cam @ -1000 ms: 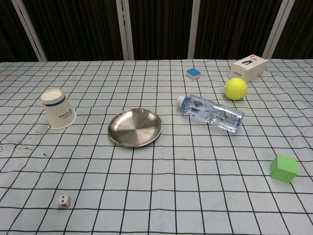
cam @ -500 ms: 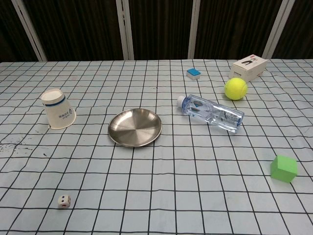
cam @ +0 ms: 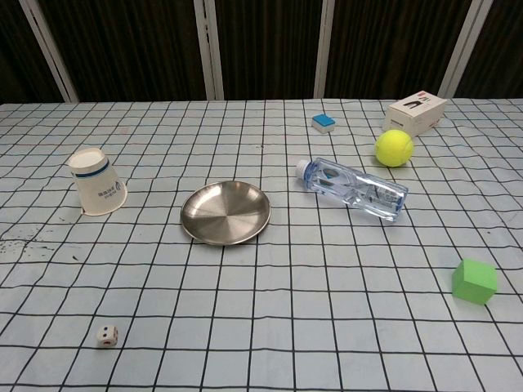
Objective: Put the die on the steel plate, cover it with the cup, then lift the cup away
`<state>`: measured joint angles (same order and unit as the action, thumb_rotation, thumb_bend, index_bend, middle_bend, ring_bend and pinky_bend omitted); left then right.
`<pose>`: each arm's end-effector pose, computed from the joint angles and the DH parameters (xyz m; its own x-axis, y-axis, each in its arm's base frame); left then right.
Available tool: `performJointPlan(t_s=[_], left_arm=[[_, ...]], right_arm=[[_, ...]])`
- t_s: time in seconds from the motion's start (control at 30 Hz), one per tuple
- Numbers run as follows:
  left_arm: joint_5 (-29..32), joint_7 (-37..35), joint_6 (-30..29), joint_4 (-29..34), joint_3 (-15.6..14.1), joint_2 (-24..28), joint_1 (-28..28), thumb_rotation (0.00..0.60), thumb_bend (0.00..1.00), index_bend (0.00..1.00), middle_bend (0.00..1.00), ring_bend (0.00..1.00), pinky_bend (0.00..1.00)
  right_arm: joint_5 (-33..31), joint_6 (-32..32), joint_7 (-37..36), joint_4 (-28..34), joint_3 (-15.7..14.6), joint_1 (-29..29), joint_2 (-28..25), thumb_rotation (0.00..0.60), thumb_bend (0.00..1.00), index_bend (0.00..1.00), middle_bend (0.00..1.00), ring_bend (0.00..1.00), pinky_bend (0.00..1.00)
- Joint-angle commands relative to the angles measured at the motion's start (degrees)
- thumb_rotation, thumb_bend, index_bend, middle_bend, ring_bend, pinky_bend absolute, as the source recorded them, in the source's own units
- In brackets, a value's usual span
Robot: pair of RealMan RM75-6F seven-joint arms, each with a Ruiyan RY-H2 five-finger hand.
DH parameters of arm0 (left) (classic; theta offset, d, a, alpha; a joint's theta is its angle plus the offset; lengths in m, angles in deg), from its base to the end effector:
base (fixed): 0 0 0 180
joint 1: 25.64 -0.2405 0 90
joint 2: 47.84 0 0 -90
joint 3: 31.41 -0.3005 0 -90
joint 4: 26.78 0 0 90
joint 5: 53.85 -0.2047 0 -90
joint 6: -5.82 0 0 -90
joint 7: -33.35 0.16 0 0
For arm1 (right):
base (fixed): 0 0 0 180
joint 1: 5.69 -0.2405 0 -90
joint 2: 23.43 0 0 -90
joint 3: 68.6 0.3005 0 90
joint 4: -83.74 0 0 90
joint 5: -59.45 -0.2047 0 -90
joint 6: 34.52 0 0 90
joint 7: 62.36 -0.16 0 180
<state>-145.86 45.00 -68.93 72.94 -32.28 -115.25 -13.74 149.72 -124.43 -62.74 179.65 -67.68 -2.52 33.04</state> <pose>-0.2899 0.2150 0.1120 0.4603 0.1739 0.8706 0.8718 -0.2735 -0.4063 -0.3519 -0.1440 0.2267 0.4578 -0.0110 0.8890 -0.8880 0.0427 0.4578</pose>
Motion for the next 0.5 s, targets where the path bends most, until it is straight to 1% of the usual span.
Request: performJointPlan(t_s=[0.03,0.13,0.2,0.37,0.5], left_arm=[[-2.1,6.3,6.8,4.0,-0.5,-1.1,4.6,0.600,0.20,0.26,0.07,0.00,0.04],[0.1,10.5,12.5,7.2,-0.2,-2.7,7.3,0.600,0.20,0.26,0.07,0.00,0.04],[3.5,14.7,17.0,8.9,0.6,-4.3,9.5,0.600,0.20,0.25,0.07,0.00,0.04],[10.3,24.5,20.7,10.5,1.5,-7.3,11.9,0.600,0.20,0.26,0.07,0.00,0.04],[13.7,28.9,22.8,10.0,1.4,-10.1,13.7,0.600,0.20,0.28,0.07,0.00,0.04]], right_arm=[[-0.4,0.2,-0.1,-0.1,0.0,0.0,0.0,0.600,0.13,0.12,0.14,0.10,0.03],[-1.0,0.9,-0.4,-0.2,0.0,-0.1,-0.1,0.600,0.13,0.12,0.14,0.10,0.03],[-1.3,1.1,-0.5,-0.1,0.0,-0.2,-0.2,0.600,0.13,0.12,0.14,0.10,0.03],[-1.4,1.0,-0.7,-0.1,0.0,-0.2,-0.3,0.600,0.13,0.12,0.14,0.10,0.03],[-1.8,1.4,-0.7,-0.1,0.0,-0.2,-0.2,0.600,0.13,0.12,0.14,0.10,0.03]])
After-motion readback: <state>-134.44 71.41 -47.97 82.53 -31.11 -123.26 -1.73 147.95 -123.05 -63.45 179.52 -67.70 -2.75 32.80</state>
